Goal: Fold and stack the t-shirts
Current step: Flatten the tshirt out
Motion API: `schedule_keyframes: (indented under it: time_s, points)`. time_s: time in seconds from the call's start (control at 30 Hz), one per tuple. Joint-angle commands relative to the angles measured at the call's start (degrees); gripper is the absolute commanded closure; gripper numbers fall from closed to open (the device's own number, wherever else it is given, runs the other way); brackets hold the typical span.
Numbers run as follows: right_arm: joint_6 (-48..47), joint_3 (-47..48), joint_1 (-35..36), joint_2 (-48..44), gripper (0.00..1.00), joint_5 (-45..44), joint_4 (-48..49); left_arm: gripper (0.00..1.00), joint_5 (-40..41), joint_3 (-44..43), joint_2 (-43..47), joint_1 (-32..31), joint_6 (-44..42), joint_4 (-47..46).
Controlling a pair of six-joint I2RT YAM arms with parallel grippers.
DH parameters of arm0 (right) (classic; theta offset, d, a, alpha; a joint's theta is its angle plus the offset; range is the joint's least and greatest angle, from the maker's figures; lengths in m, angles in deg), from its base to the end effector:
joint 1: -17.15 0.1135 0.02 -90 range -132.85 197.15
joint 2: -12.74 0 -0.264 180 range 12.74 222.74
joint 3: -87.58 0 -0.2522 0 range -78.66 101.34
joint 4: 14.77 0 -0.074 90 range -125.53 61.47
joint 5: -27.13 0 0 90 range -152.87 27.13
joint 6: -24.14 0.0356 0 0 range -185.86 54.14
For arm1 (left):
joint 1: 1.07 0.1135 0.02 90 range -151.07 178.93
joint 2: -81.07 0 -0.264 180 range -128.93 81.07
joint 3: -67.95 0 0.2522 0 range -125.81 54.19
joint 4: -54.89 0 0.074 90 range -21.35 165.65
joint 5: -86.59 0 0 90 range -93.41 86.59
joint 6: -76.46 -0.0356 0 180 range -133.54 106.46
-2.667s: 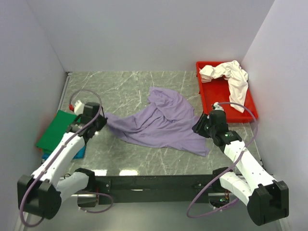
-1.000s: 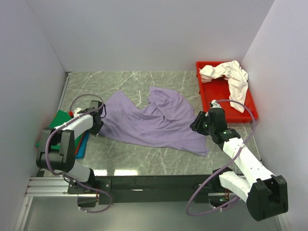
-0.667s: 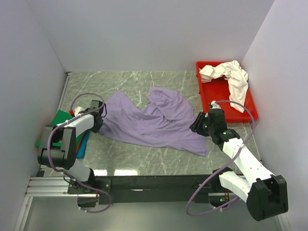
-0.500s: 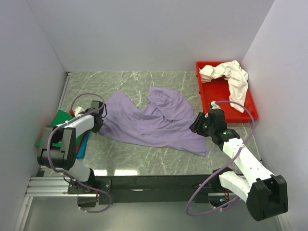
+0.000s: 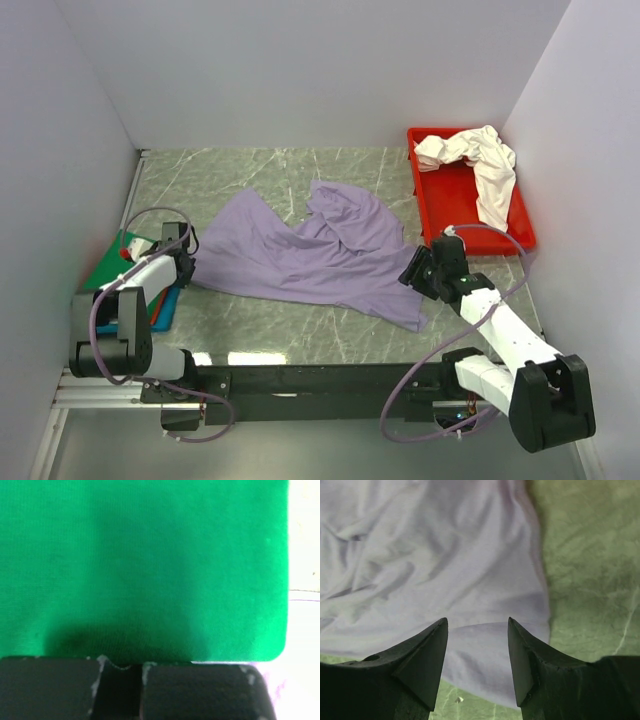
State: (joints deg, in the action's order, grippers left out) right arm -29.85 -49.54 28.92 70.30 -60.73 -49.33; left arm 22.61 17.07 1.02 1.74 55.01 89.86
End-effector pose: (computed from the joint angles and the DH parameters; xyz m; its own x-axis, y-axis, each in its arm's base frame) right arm 0.1895 0.0409 0.1894 -0.7337 0.4473 -0.5115 0.2518 0.8782 0.4067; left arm 0.2398 0.0274 0.1552 -0.1098 -0.8428 -0.5269 -0.9225 0.2837 -0.2616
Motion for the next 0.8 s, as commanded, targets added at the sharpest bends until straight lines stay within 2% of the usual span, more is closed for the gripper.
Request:
schedule_keyframes:
  time_s: [0.0,0.43,0.63,0.77]
  points:
    - [2.5,-1.1,-1.1,1.1,0.42,-1.1,0.5,0.99,0.0,2.2,3.0,2.0,-0.8,1.4]
    - [13.3,-5.6,-3.6,-0.7,0.48,-8.5,-4.1,0.99,-4.8,5.0,6.0,2.4,-1.6,-2.3]
    - [12.8,-5.4,-5.4,2.2,0.48,-10.0,-2.2,0.99,-6.1,5.2,5.7,2.4,-1.9,-3.3]
    - [10.8,-5.3,-5.6,6.9,0.56,-6.4,1.3,0.99,-6.6,5.3,6.0,2.3,-2.3,-3.6]
